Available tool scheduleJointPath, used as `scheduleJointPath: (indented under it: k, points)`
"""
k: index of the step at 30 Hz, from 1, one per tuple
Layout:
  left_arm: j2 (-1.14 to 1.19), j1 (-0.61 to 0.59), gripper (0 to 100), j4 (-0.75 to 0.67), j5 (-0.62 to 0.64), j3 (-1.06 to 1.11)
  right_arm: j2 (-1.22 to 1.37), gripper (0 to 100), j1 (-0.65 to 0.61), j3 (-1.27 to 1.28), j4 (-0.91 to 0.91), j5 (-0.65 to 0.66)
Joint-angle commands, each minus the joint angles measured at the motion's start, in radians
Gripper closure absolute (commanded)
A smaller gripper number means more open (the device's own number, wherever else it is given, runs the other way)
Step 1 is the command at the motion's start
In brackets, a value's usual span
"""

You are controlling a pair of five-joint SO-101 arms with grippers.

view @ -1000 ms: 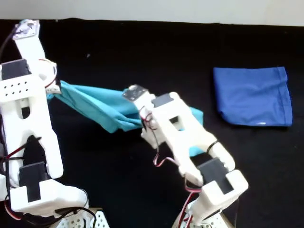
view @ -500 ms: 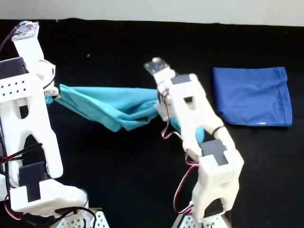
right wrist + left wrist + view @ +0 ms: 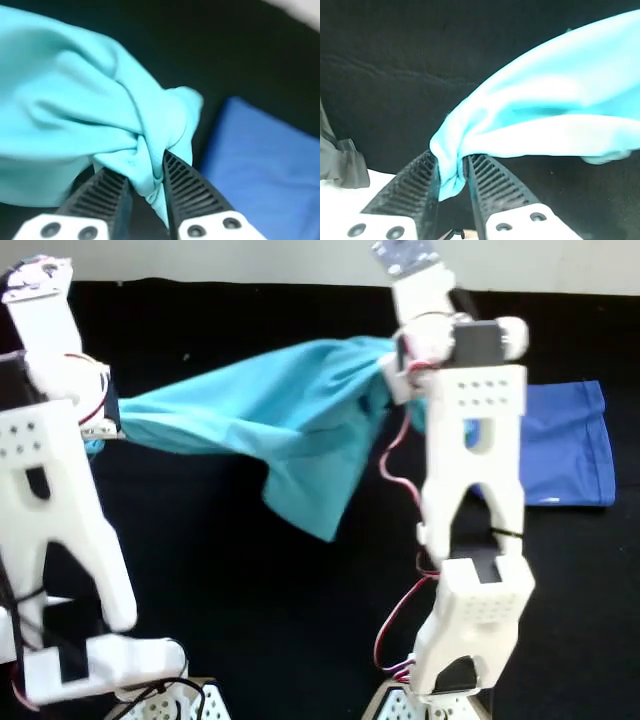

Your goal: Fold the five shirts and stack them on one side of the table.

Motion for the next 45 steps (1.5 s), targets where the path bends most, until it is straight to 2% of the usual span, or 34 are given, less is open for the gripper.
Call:
scheduleJointPath:
  k: [1,6,8,11,18,21,23,25,27,32,37,45]
  points:
    - [-0.179,0.081,99,0.009,0.008,0.005,-0.045,99.2,0.082,-0.209,0.025,0.026]
    - [-0.38,0.205,99,0.009,0.006,0.202,-0.119,99.2,0.093,-0.159,0.022,0.028]
    - [-0.412,0.22,99,0.008,0.006,0.289,-0.113,99.2,0.064,-0.107,0.013,0.035]
    - [-0.417,0.219,99,-0.043,0.006,0.4,-0.067,99.2,0.019,0.015,-0.093,0.072]
    - [-0.417,0.119,99,-0.354,0.006,0.682,0.168,98.6,-0.071,0.166,-0.39,0.069]
    - [-0.417,0.073,99,-0.532,0.006,0.806,0.263,89.8,-0.077,0.128,-0.464,0.055]
    - [-0.417,0.038,99,-0.637,0.006,0.855,0.306,81.3,-0.071,0.071,-0.503,-0.029]
    - [-0.417,-0.001,99,-0.715,0.006,0.88,0.334,78.9,-0.054,0.001,-0.518,-0.118]
    - [-0.417,-0.036,99,-0.753,0.006,0.889,0.34,78.9,-0.045,-0.058,-0.476,-0.155]
    - [-0.415,-0.073,99,-0.76,0.0,0.894,0.338,78.9,-0.048,-0.182,-0.217,-0.158]
    - [-0.414,-0.068,99,-0.758,-0.084,0.895,0.34,78.9,-0.071,-0.306,0.01,-0.158]
    - [-0.415,-0.07,99,-0.761,-0.083,0.978,0.257,78.9,-0.125,-0.254,0.03,-0.183]
